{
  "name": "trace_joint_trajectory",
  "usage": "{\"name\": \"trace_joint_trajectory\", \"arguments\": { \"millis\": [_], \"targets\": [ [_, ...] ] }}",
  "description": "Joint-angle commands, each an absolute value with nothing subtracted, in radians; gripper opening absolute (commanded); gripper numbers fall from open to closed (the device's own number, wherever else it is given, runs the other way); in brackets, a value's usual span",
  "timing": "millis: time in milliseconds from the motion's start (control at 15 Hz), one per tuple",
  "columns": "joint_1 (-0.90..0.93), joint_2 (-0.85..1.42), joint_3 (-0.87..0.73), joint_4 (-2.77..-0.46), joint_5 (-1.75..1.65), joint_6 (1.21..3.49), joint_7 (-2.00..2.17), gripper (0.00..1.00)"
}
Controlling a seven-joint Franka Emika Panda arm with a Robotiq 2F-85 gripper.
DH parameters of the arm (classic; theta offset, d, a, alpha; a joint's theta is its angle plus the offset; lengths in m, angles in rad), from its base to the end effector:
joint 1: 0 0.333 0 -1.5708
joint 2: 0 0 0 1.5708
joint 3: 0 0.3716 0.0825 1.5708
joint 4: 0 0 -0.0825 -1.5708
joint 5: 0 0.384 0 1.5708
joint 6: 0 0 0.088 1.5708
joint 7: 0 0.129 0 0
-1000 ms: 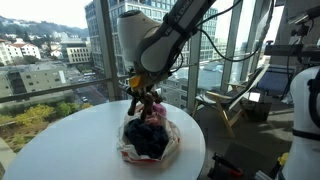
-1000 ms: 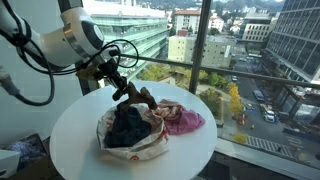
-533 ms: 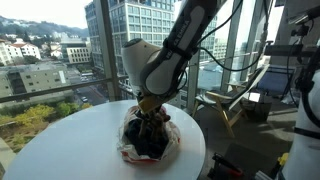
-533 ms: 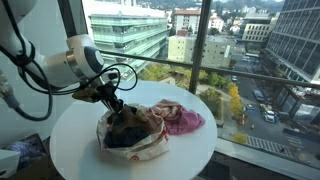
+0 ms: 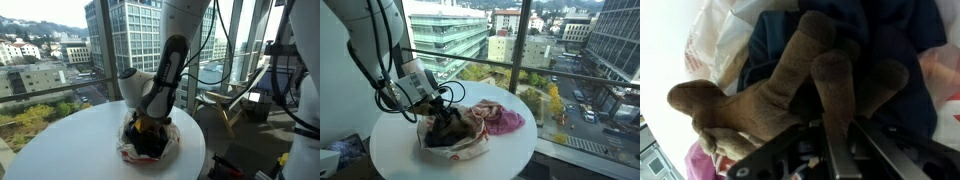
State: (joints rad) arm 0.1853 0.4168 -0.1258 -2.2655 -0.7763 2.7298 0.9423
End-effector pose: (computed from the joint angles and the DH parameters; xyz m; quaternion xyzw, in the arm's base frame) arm 0.5547 0.0528 0.2042 0.9798 -0.0777 0.1018 0.1535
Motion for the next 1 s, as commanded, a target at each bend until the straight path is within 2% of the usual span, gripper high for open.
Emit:
{"name": "trace_joint_trajectory", "arguments": {
  "millis": [0, 67, 133, 200, 267, 467, 733, 800, 933],
  "targets": [
    [0.183, 0.562, -0.154, -2.181, -0.813, 2.848, 1.011, 0.03],
    [0.166, 0.585, -0.144, -2.182, -0.786, 2.859, 0.996, 0.03],
    [0.154, 0.598, -0.138, -2.183, -0.775, 2.862, 0.979, 0.35],
    [0.134, 0.596, -0.120, -2.191, -0.759, 2.848, 0.941, 0.37],
    [0.109, 0.567, -0.092, -2.211, -0.735, 2.814, 0.894, 0.43],
    [0.109, 0.448, -0.084, -2.269, -0.605, 2.776, 0.763, 0.65],
    [0.103, 0.300, -0.077, -2.317, -0.434, 2.874, 0.608, 0.95],
    [0.100, 0.275, -0.070, -2.314, -0.376, 2.873, 0.560, 1.00],
    [0.067, 0.231, -0.025, -2.300, -0.225, 2.841, 0.432, 1.00]
  ]
}}
